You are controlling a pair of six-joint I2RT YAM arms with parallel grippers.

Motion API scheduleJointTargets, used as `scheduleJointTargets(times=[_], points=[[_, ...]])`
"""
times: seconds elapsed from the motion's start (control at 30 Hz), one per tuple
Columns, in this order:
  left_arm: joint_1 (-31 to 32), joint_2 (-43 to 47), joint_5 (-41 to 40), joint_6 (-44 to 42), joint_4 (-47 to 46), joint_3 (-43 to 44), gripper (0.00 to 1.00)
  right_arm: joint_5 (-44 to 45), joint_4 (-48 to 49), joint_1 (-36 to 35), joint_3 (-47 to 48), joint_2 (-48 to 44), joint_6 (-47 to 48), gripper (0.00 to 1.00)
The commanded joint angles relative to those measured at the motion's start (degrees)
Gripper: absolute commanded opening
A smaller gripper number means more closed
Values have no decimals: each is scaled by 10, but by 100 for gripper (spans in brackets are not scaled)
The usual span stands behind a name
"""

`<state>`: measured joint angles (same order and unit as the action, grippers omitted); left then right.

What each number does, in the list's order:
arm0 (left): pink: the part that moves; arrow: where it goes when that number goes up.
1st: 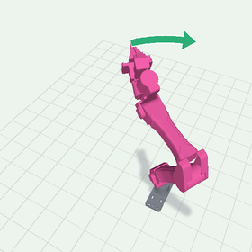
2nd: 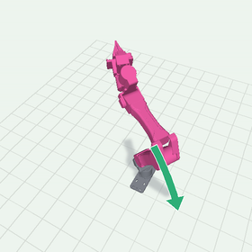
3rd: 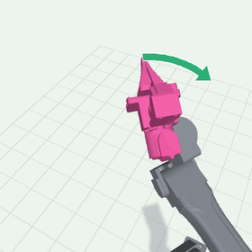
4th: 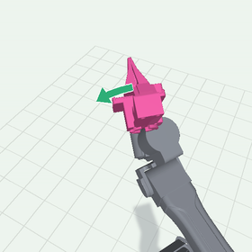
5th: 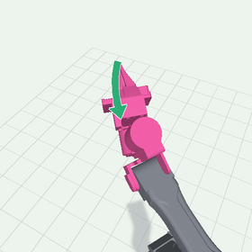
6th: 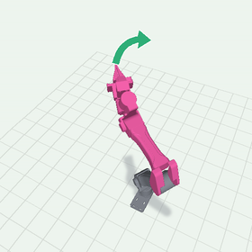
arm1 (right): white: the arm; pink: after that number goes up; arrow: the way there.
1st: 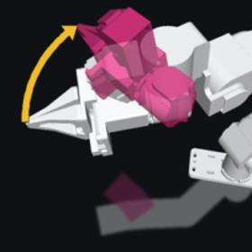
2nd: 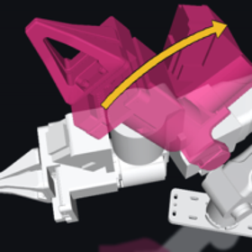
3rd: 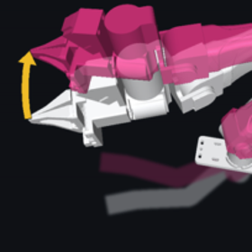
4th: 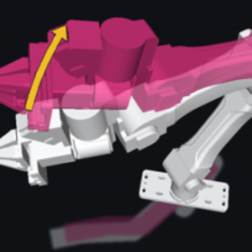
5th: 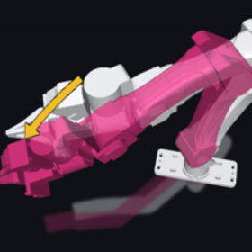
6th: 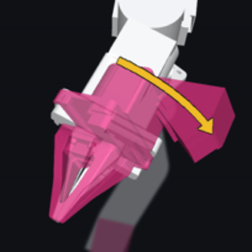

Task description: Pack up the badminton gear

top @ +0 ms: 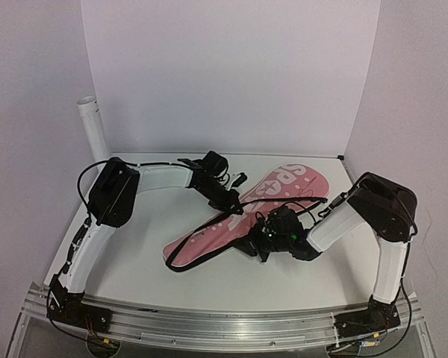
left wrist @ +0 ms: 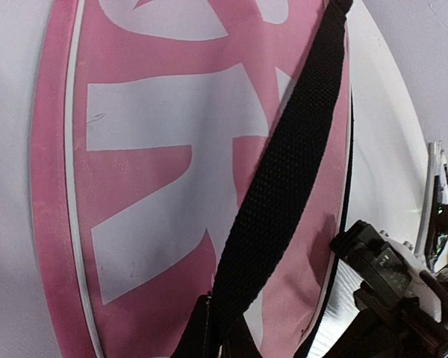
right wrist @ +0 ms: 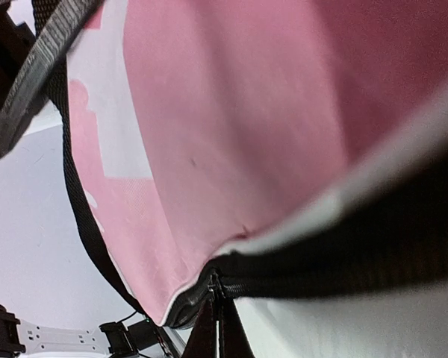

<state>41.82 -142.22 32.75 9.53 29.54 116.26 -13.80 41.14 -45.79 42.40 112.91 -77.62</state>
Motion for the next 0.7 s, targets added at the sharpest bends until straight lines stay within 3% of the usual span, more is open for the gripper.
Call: scheduleJointTargets(times=[0.0,0.2,0.43,0.67], points=[[-50,48,-2,158,-92,-76,0,-15,13,6,66,33,-9,0],[-101,45,-5,252,-175,-84,0,-11,3,-24,120,50,-33,0],[-96,2,20,324,-237,-17,0,4,2,-89,185,100,-74,0],[-98,-13,17,355,-282,11,0,30,-35,-130,167,95,-99,0]])
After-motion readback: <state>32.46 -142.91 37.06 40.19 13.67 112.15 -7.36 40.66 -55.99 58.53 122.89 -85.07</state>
